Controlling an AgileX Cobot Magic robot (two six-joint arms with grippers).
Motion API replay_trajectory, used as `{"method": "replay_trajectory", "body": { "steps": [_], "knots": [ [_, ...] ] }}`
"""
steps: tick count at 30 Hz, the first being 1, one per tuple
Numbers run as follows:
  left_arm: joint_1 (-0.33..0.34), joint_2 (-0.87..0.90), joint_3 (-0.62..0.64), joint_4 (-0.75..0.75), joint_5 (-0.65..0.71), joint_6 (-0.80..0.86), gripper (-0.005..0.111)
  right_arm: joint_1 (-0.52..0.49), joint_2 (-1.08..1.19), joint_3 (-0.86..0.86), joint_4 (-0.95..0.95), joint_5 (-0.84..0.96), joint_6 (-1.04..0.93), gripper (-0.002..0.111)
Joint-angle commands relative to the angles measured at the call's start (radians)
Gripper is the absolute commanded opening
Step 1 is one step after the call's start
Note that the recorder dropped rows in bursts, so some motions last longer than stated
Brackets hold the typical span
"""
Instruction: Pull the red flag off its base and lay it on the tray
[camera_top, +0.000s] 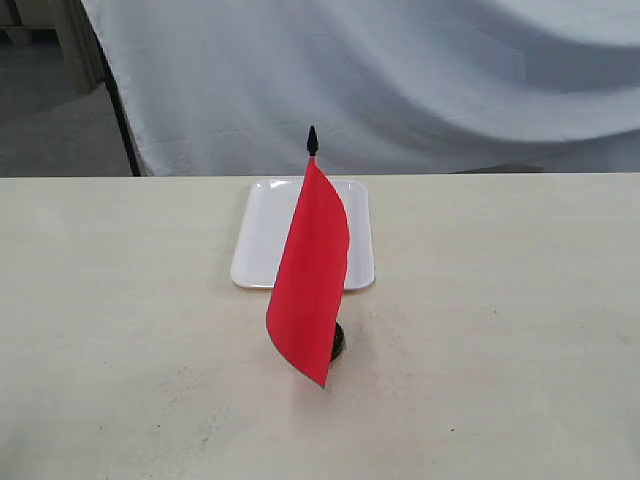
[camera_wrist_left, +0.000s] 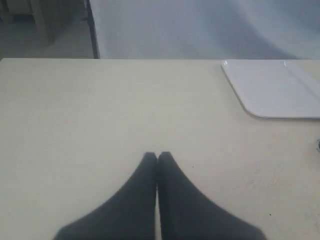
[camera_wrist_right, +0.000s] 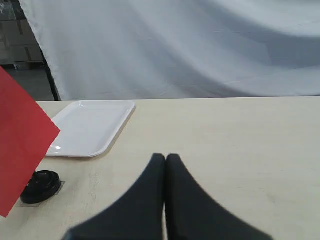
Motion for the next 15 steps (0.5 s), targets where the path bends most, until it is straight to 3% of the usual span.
{"method": "replay_trajectory", "body": {
  "steps": [1,15],
  "knots": [
    [-0.007,-0.001,0.002,0.0,-0.002,0.001,0.0,0.002,-0.005,0.002,-0.01,0.006,0.003,-0.001],
    [-0.007,-0.001,0.002,0.0,-0.002,0.001,0.0,0.002,-0.005,0.002,-0.01,-0.008,0.003,-0.001]
  ]
}}
